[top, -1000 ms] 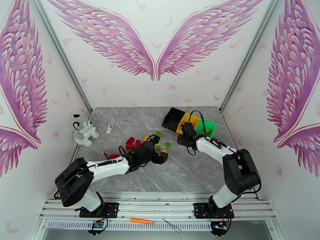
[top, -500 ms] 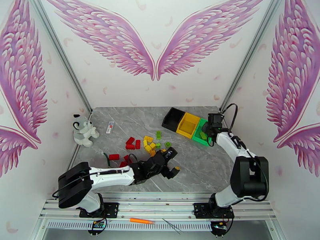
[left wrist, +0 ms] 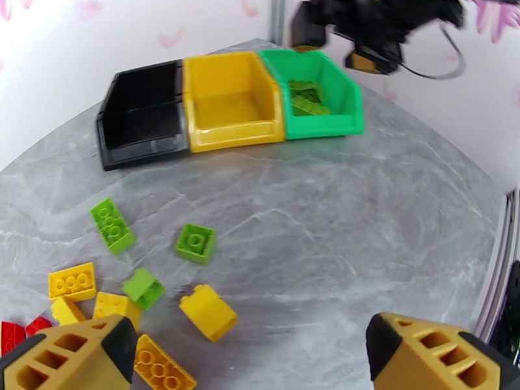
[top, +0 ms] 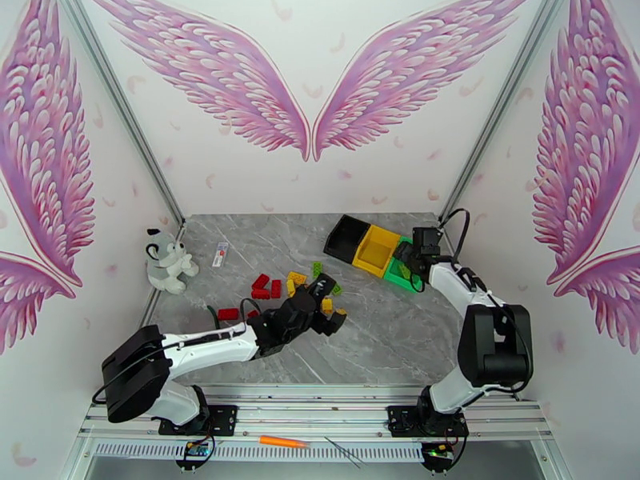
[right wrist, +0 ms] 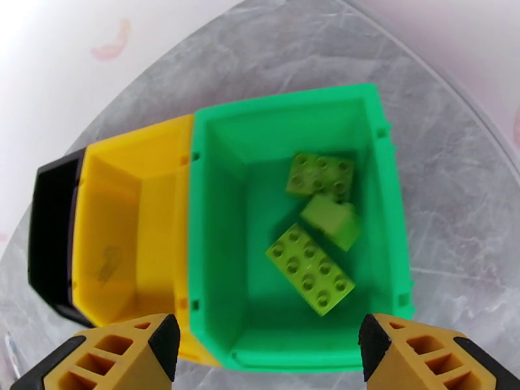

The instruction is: Sort the legos into containers by color

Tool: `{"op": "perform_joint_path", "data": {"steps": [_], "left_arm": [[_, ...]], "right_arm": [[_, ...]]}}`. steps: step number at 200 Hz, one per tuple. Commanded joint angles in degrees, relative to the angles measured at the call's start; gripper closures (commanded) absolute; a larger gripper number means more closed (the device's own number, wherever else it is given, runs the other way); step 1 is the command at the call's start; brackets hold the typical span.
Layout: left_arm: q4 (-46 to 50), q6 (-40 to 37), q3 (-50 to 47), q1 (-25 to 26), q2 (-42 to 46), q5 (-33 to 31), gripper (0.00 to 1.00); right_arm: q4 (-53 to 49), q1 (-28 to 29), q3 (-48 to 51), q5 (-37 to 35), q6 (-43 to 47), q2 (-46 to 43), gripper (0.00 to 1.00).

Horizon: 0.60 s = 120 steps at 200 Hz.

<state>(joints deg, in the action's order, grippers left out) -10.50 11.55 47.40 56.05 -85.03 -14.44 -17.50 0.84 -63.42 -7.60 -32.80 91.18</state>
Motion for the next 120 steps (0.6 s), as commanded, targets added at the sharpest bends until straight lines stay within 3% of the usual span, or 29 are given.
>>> {"op": "perform_joint_path", "data": {"steps": [1, 67, 120], "left_arm": [[2.28, 5.14, -1.49, -3.28, 1.2, 1.78, 0.01], [0.95, 17.37, -4.36, -16.5, -1.04, 12.47, 0.01], [-2.23, 23.48, -6.43, -22.79, -3.7, 18.89, 0.01]], "right_arm": [[2.99, 3.63, 1.27, 5.18, 2.65, -2.29, 0.21], [1.15, 15.6, 0.69, 13.25, 8.84, 2.76, 0.19], [-3.25, 24.71, -1.5, 9.22, 13.58, 9.18, 0.17]]}}
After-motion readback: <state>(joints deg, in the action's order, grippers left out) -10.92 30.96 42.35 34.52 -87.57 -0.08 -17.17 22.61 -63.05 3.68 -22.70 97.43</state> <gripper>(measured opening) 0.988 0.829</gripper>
